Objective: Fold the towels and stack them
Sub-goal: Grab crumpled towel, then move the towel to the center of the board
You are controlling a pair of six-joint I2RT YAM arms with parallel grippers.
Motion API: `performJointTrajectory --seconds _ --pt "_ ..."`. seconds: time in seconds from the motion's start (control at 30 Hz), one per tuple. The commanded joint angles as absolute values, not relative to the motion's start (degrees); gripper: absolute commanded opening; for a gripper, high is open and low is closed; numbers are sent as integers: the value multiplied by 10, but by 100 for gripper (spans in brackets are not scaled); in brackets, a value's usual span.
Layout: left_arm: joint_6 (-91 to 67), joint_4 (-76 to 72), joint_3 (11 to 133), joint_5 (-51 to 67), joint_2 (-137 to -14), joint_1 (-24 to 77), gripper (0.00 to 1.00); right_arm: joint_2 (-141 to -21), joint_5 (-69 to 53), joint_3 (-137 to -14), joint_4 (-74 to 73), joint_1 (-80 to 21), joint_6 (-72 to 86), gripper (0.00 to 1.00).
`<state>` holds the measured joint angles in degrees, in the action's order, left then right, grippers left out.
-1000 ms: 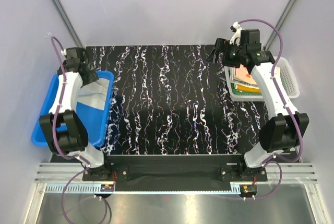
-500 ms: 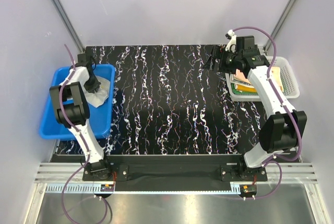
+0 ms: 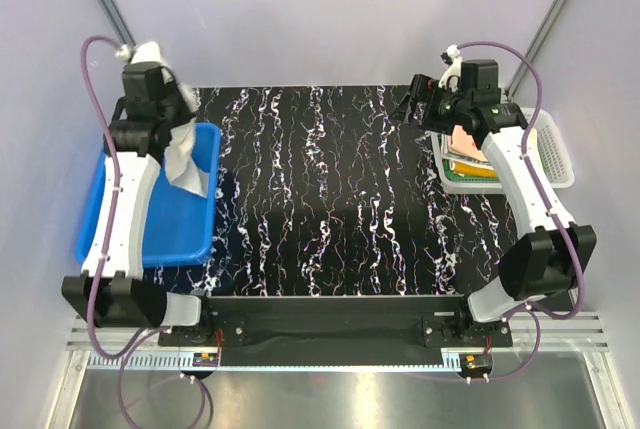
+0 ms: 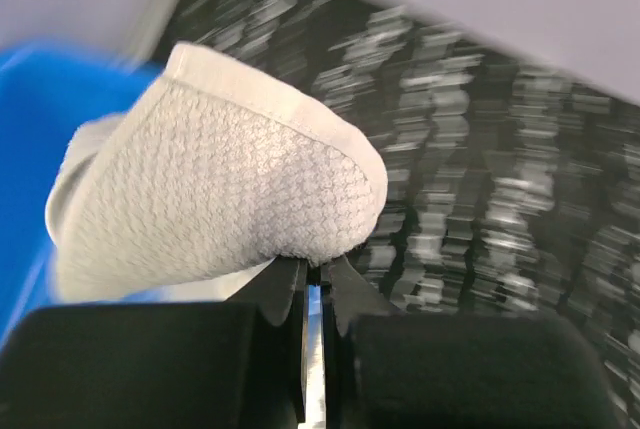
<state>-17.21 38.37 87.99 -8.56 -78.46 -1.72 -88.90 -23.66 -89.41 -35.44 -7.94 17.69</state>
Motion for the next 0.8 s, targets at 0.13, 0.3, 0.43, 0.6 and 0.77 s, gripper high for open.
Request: performJointTrajectory --seconds 0.13,0.3,0.43,0.6,0.77 --pt "-153 373 992 148 -758 197 0 -805 -201 -917 -385 -83 186 100" --pt "-179 299 910 271 -748 310 0 -731 -126 -847 -378 -82 183 100" --pt "-215 226 765 319 -740 366 0 -705 -82 -834 -413 -82 159 99" --pt "-306 89 572 309 -744 432 0 -670 -102 -769 -413 -82 140 100" --pt "-330 41 503 305 -770 474 12 -699 -131 -744 -421 -82 141 100"
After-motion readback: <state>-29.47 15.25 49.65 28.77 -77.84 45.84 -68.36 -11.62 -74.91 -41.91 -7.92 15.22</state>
